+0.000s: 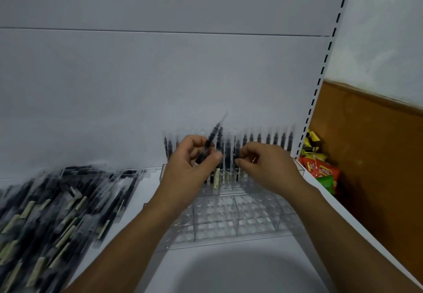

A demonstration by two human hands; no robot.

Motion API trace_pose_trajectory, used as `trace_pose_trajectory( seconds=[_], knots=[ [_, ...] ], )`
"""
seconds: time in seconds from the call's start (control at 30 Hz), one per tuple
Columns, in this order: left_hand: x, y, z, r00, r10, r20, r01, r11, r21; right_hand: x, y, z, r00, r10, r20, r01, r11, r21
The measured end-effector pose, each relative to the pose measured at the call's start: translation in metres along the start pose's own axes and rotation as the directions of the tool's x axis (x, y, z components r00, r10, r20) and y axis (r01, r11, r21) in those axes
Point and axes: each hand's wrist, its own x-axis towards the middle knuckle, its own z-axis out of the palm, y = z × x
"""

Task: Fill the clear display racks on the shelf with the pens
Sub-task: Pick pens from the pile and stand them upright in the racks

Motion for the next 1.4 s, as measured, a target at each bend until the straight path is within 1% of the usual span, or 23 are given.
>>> trace_pose_trajectory(
  seconds=[0.13,0.2,0.23,0.27,0.3,0.33,0.37,0.43,0.53,0.6,0.63,0.7,0.73,0.8,0.93,1.03,1.13,1.4],
  knots=[
    [-0.002,0.002,0.0,1.0,-0.007,0.021,0.007,1.0,0.013,-0.002,-0.003,-0.007,0.999,0.027,0.029,-0.025,0.996,-0.083],
    [-0.003,0.002,0.0,1.0,-0.009,0.028,0.009,1.0,0.022,-0.005,-0.003,-0.014,0.999,0.036,0.009,-0.035,0.997,-0.068],
    [-0.003,0.003,0.0,0.999,-0.012,0.032,0.011,1.0,0.024,-0.007,-0.004,-0.017,0.999,0.035,-0.017,-0.035,0.999,-0.005],
    [-0.003,0.003,0.001,0.999,-0.015,0.039,0.014,1.0,0.023,-0.01,-0.006,-0.019,0.999,0.03,-0.036,-0.026,0.994,0.106],
    [-0.003,0.003,0.001,0.999,-0.019,0.048,0.018,1.0,0.022,-0.012,-0.01,-0.02,0.999,0.024,-0.032,-0.015,0.967,0.253],
    [-0.003,0.003,0.001,0.998,-0.023,0.058,0.022,0.999,0.023,-0.015,-0.015,-0.021,1.0,0.016,0.0,-0.015,0.915,0.403],
    [-0.003,0.003,0.001,0.997,-0.025,0.067,0.023,0.999,0.028,-0.017,-0.019,-0.021,0.999,0.005,0.041,-0.026,0.857,0.514],
    [-0.003,0.003,0.001,0.996,-0.022,0.086,0.019,0.999,0.038,-0.019,-0.025,-0.018,0.996,-0.017,0.091,-0.043,0.787,0.615],
    [-0.004,0.004,0.002,0.992,-0.017,0.121,0.01,0.998,0.059,-0.019,-0.029,-0.016,0.992,-0.046,0.114,-0.046,0.721,0.691],
    [-0.005,0.004,0.003,0.991,-0.017,0.132,0.008,0.998,0.07,-0.019,-0.029,-0.016,0.995,-0.042,0.085,-0.03,0.711,0.703],
    [-0.006,0.005,0.003,0.992,-0.021,0.123,0.013,0.998,0.069,-0.018,-0.028,-0.017,0.999,-0.019,0.046,-0.02,0.708,0.706],
    [-0.006,0.006,0.002,0.996,-0.033,0.081,0.03,0.999,0.037,-0.015,-0.022,-0.024,0.993,0.081,-0.087,0.007,0.689,0.724],
    [-0.006,0.007,0.002,0.997,-0.04,0.064,0.039,0.999,0.016,-0.013,-0.018,-0.028,0.977,0.137,-0.165,0.026,0.688,0.725],
    [-0.006,0.007,0.002,0.997,-0.052,0.064,0.052,0.999,0.001,-0.01,-0.01,-0.033,0.942,0.202,-0.268,0.038,0.729,0.684],
    [-0.006,0.009,0.004,0.994,-0.057,0.09,0.057,0.998,0.002,-0.006,-0.001,-0.024,0.947,0.186,-0.261,-0.015,0.838,0.545],
    [-0.006,0.009,0.004,0.994,-0.055,0.096,0.055,0.998,0.002,-0.003,0.0,-0.02,0.955,0.147,-0.259,-0.007,0.881,0.472],
    [-0.007,0.009,0.004,0.993,-0.059,0.1,0.06,0.998,-0.001,-0.002,0.002,-0.017,0.957,0.133,-0.258,0.0,0.89,0.457],
    [-0.006,0.009,0.004,0.993,-0.065,0.097,0.064,0.998,0.006,-0.002,0.002,-0.016,0.963,0.12,-0.24,0.012,0.874,0.486]
  ],
)
